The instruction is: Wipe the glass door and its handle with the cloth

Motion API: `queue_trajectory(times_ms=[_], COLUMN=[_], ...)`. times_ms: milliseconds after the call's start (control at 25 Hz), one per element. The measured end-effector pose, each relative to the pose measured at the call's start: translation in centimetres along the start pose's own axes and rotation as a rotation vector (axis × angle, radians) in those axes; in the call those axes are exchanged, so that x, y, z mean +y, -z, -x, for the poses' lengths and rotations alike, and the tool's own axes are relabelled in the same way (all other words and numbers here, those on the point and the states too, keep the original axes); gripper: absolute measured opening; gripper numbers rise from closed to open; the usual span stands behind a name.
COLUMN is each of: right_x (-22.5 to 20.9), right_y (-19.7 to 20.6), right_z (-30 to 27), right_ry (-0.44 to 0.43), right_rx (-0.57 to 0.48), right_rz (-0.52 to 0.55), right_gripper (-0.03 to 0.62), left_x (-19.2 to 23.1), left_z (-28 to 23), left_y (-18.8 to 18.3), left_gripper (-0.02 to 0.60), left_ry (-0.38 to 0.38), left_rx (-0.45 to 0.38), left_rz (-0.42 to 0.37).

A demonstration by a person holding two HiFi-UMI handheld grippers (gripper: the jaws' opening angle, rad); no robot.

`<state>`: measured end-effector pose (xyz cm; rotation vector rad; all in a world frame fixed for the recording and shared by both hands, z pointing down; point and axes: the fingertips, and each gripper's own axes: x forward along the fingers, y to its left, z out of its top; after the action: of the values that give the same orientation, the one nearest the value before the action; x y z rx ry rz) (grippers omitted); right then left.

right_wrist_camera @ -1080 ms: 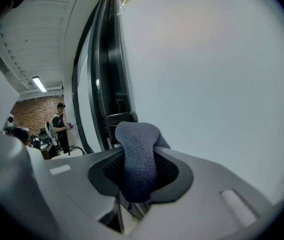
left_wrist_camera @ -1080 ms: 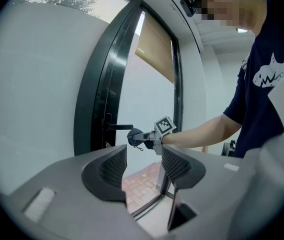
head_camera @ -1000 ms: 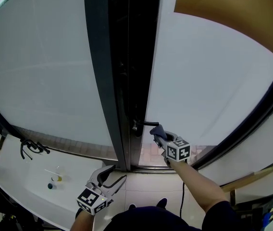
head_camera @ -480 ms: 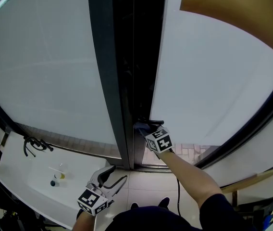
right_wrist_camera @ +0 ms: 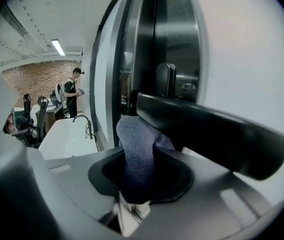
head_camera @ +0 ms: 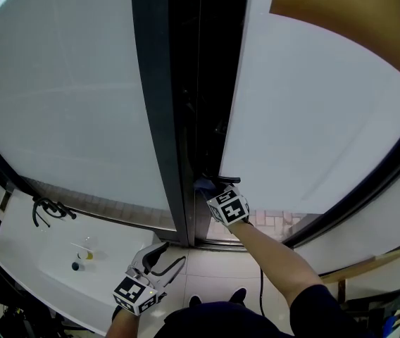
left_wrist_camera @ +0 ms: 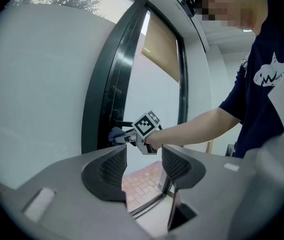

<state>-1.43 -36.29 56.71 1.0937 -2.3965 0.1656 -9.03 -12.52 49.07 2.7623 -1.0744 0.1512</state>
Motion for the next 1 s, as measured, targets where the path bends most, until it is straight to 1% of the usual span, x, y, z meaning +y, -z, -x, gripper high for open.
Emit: queue_trajectory(times_ms=[120, 240, 440, 520, 600, 680, 760, 920, 1000], right_x=[-0.2, -0.5, -1.3, -1.1, -0.4, 0.5, 1.0, 0.5, 0.1], right_y=[0.5, 1.9, 5.5, 7.4, 9.0, 9.5, 9.2, 7.5, 6.8], right_z=[0.0, 0.0, 0.0, 0.1, 0.0, -0.4, -1.2, -3.0, -3.7], right_ry=[0.008, 0.006, 0.018, 0.01, -0.019, -0.056, -0.082, -0.109, -0.113], right_rx=[0.017, 0.053, 0.131, 0.167, 0.185, 0.186, 0.173, 0.139, 0.14], right_rz=[-0.003, -0.021, -0.064, -0.091, -0.131, -0.178, -0.241, -0.412, -0.463], right_gripper=[0.1, 0.1, 0.1, 0.1, 0.1, 0.1, 0.1, 0.1, 0.1], left_x=[0.0, 0.1, 0.0, 0.0, 0.0, 0.2, 0.2, 0.4, 0.4], left_z=[-0.4, -0.5, -0.8, -0.8, -0.7, -0.7, -0.6, -0.5, -0.4], left_y=[0.0, 0.2, -0.3, -0.1, 0.0, -0.1, -0.1, 0.6, 0.6], left_gripper=[0.215, 0.215, 0.215, 0.215, 0.215, 0.215, 0.215, 0.215, 0.215], left_ry=[0.007, 0.013, 0.014, 0.017, 0.014, 0.007, 0.001, -0.001, -0.008], left_rx=[0.001, -0.001, 0.0, 0.0, 0.006, 0.016, 0.023, 0.024, 0.03], left_rz=[-0.001, 0.001, 0.0, -0.001, 0.002, 0.005, 0.006, 0.001, 0.004])
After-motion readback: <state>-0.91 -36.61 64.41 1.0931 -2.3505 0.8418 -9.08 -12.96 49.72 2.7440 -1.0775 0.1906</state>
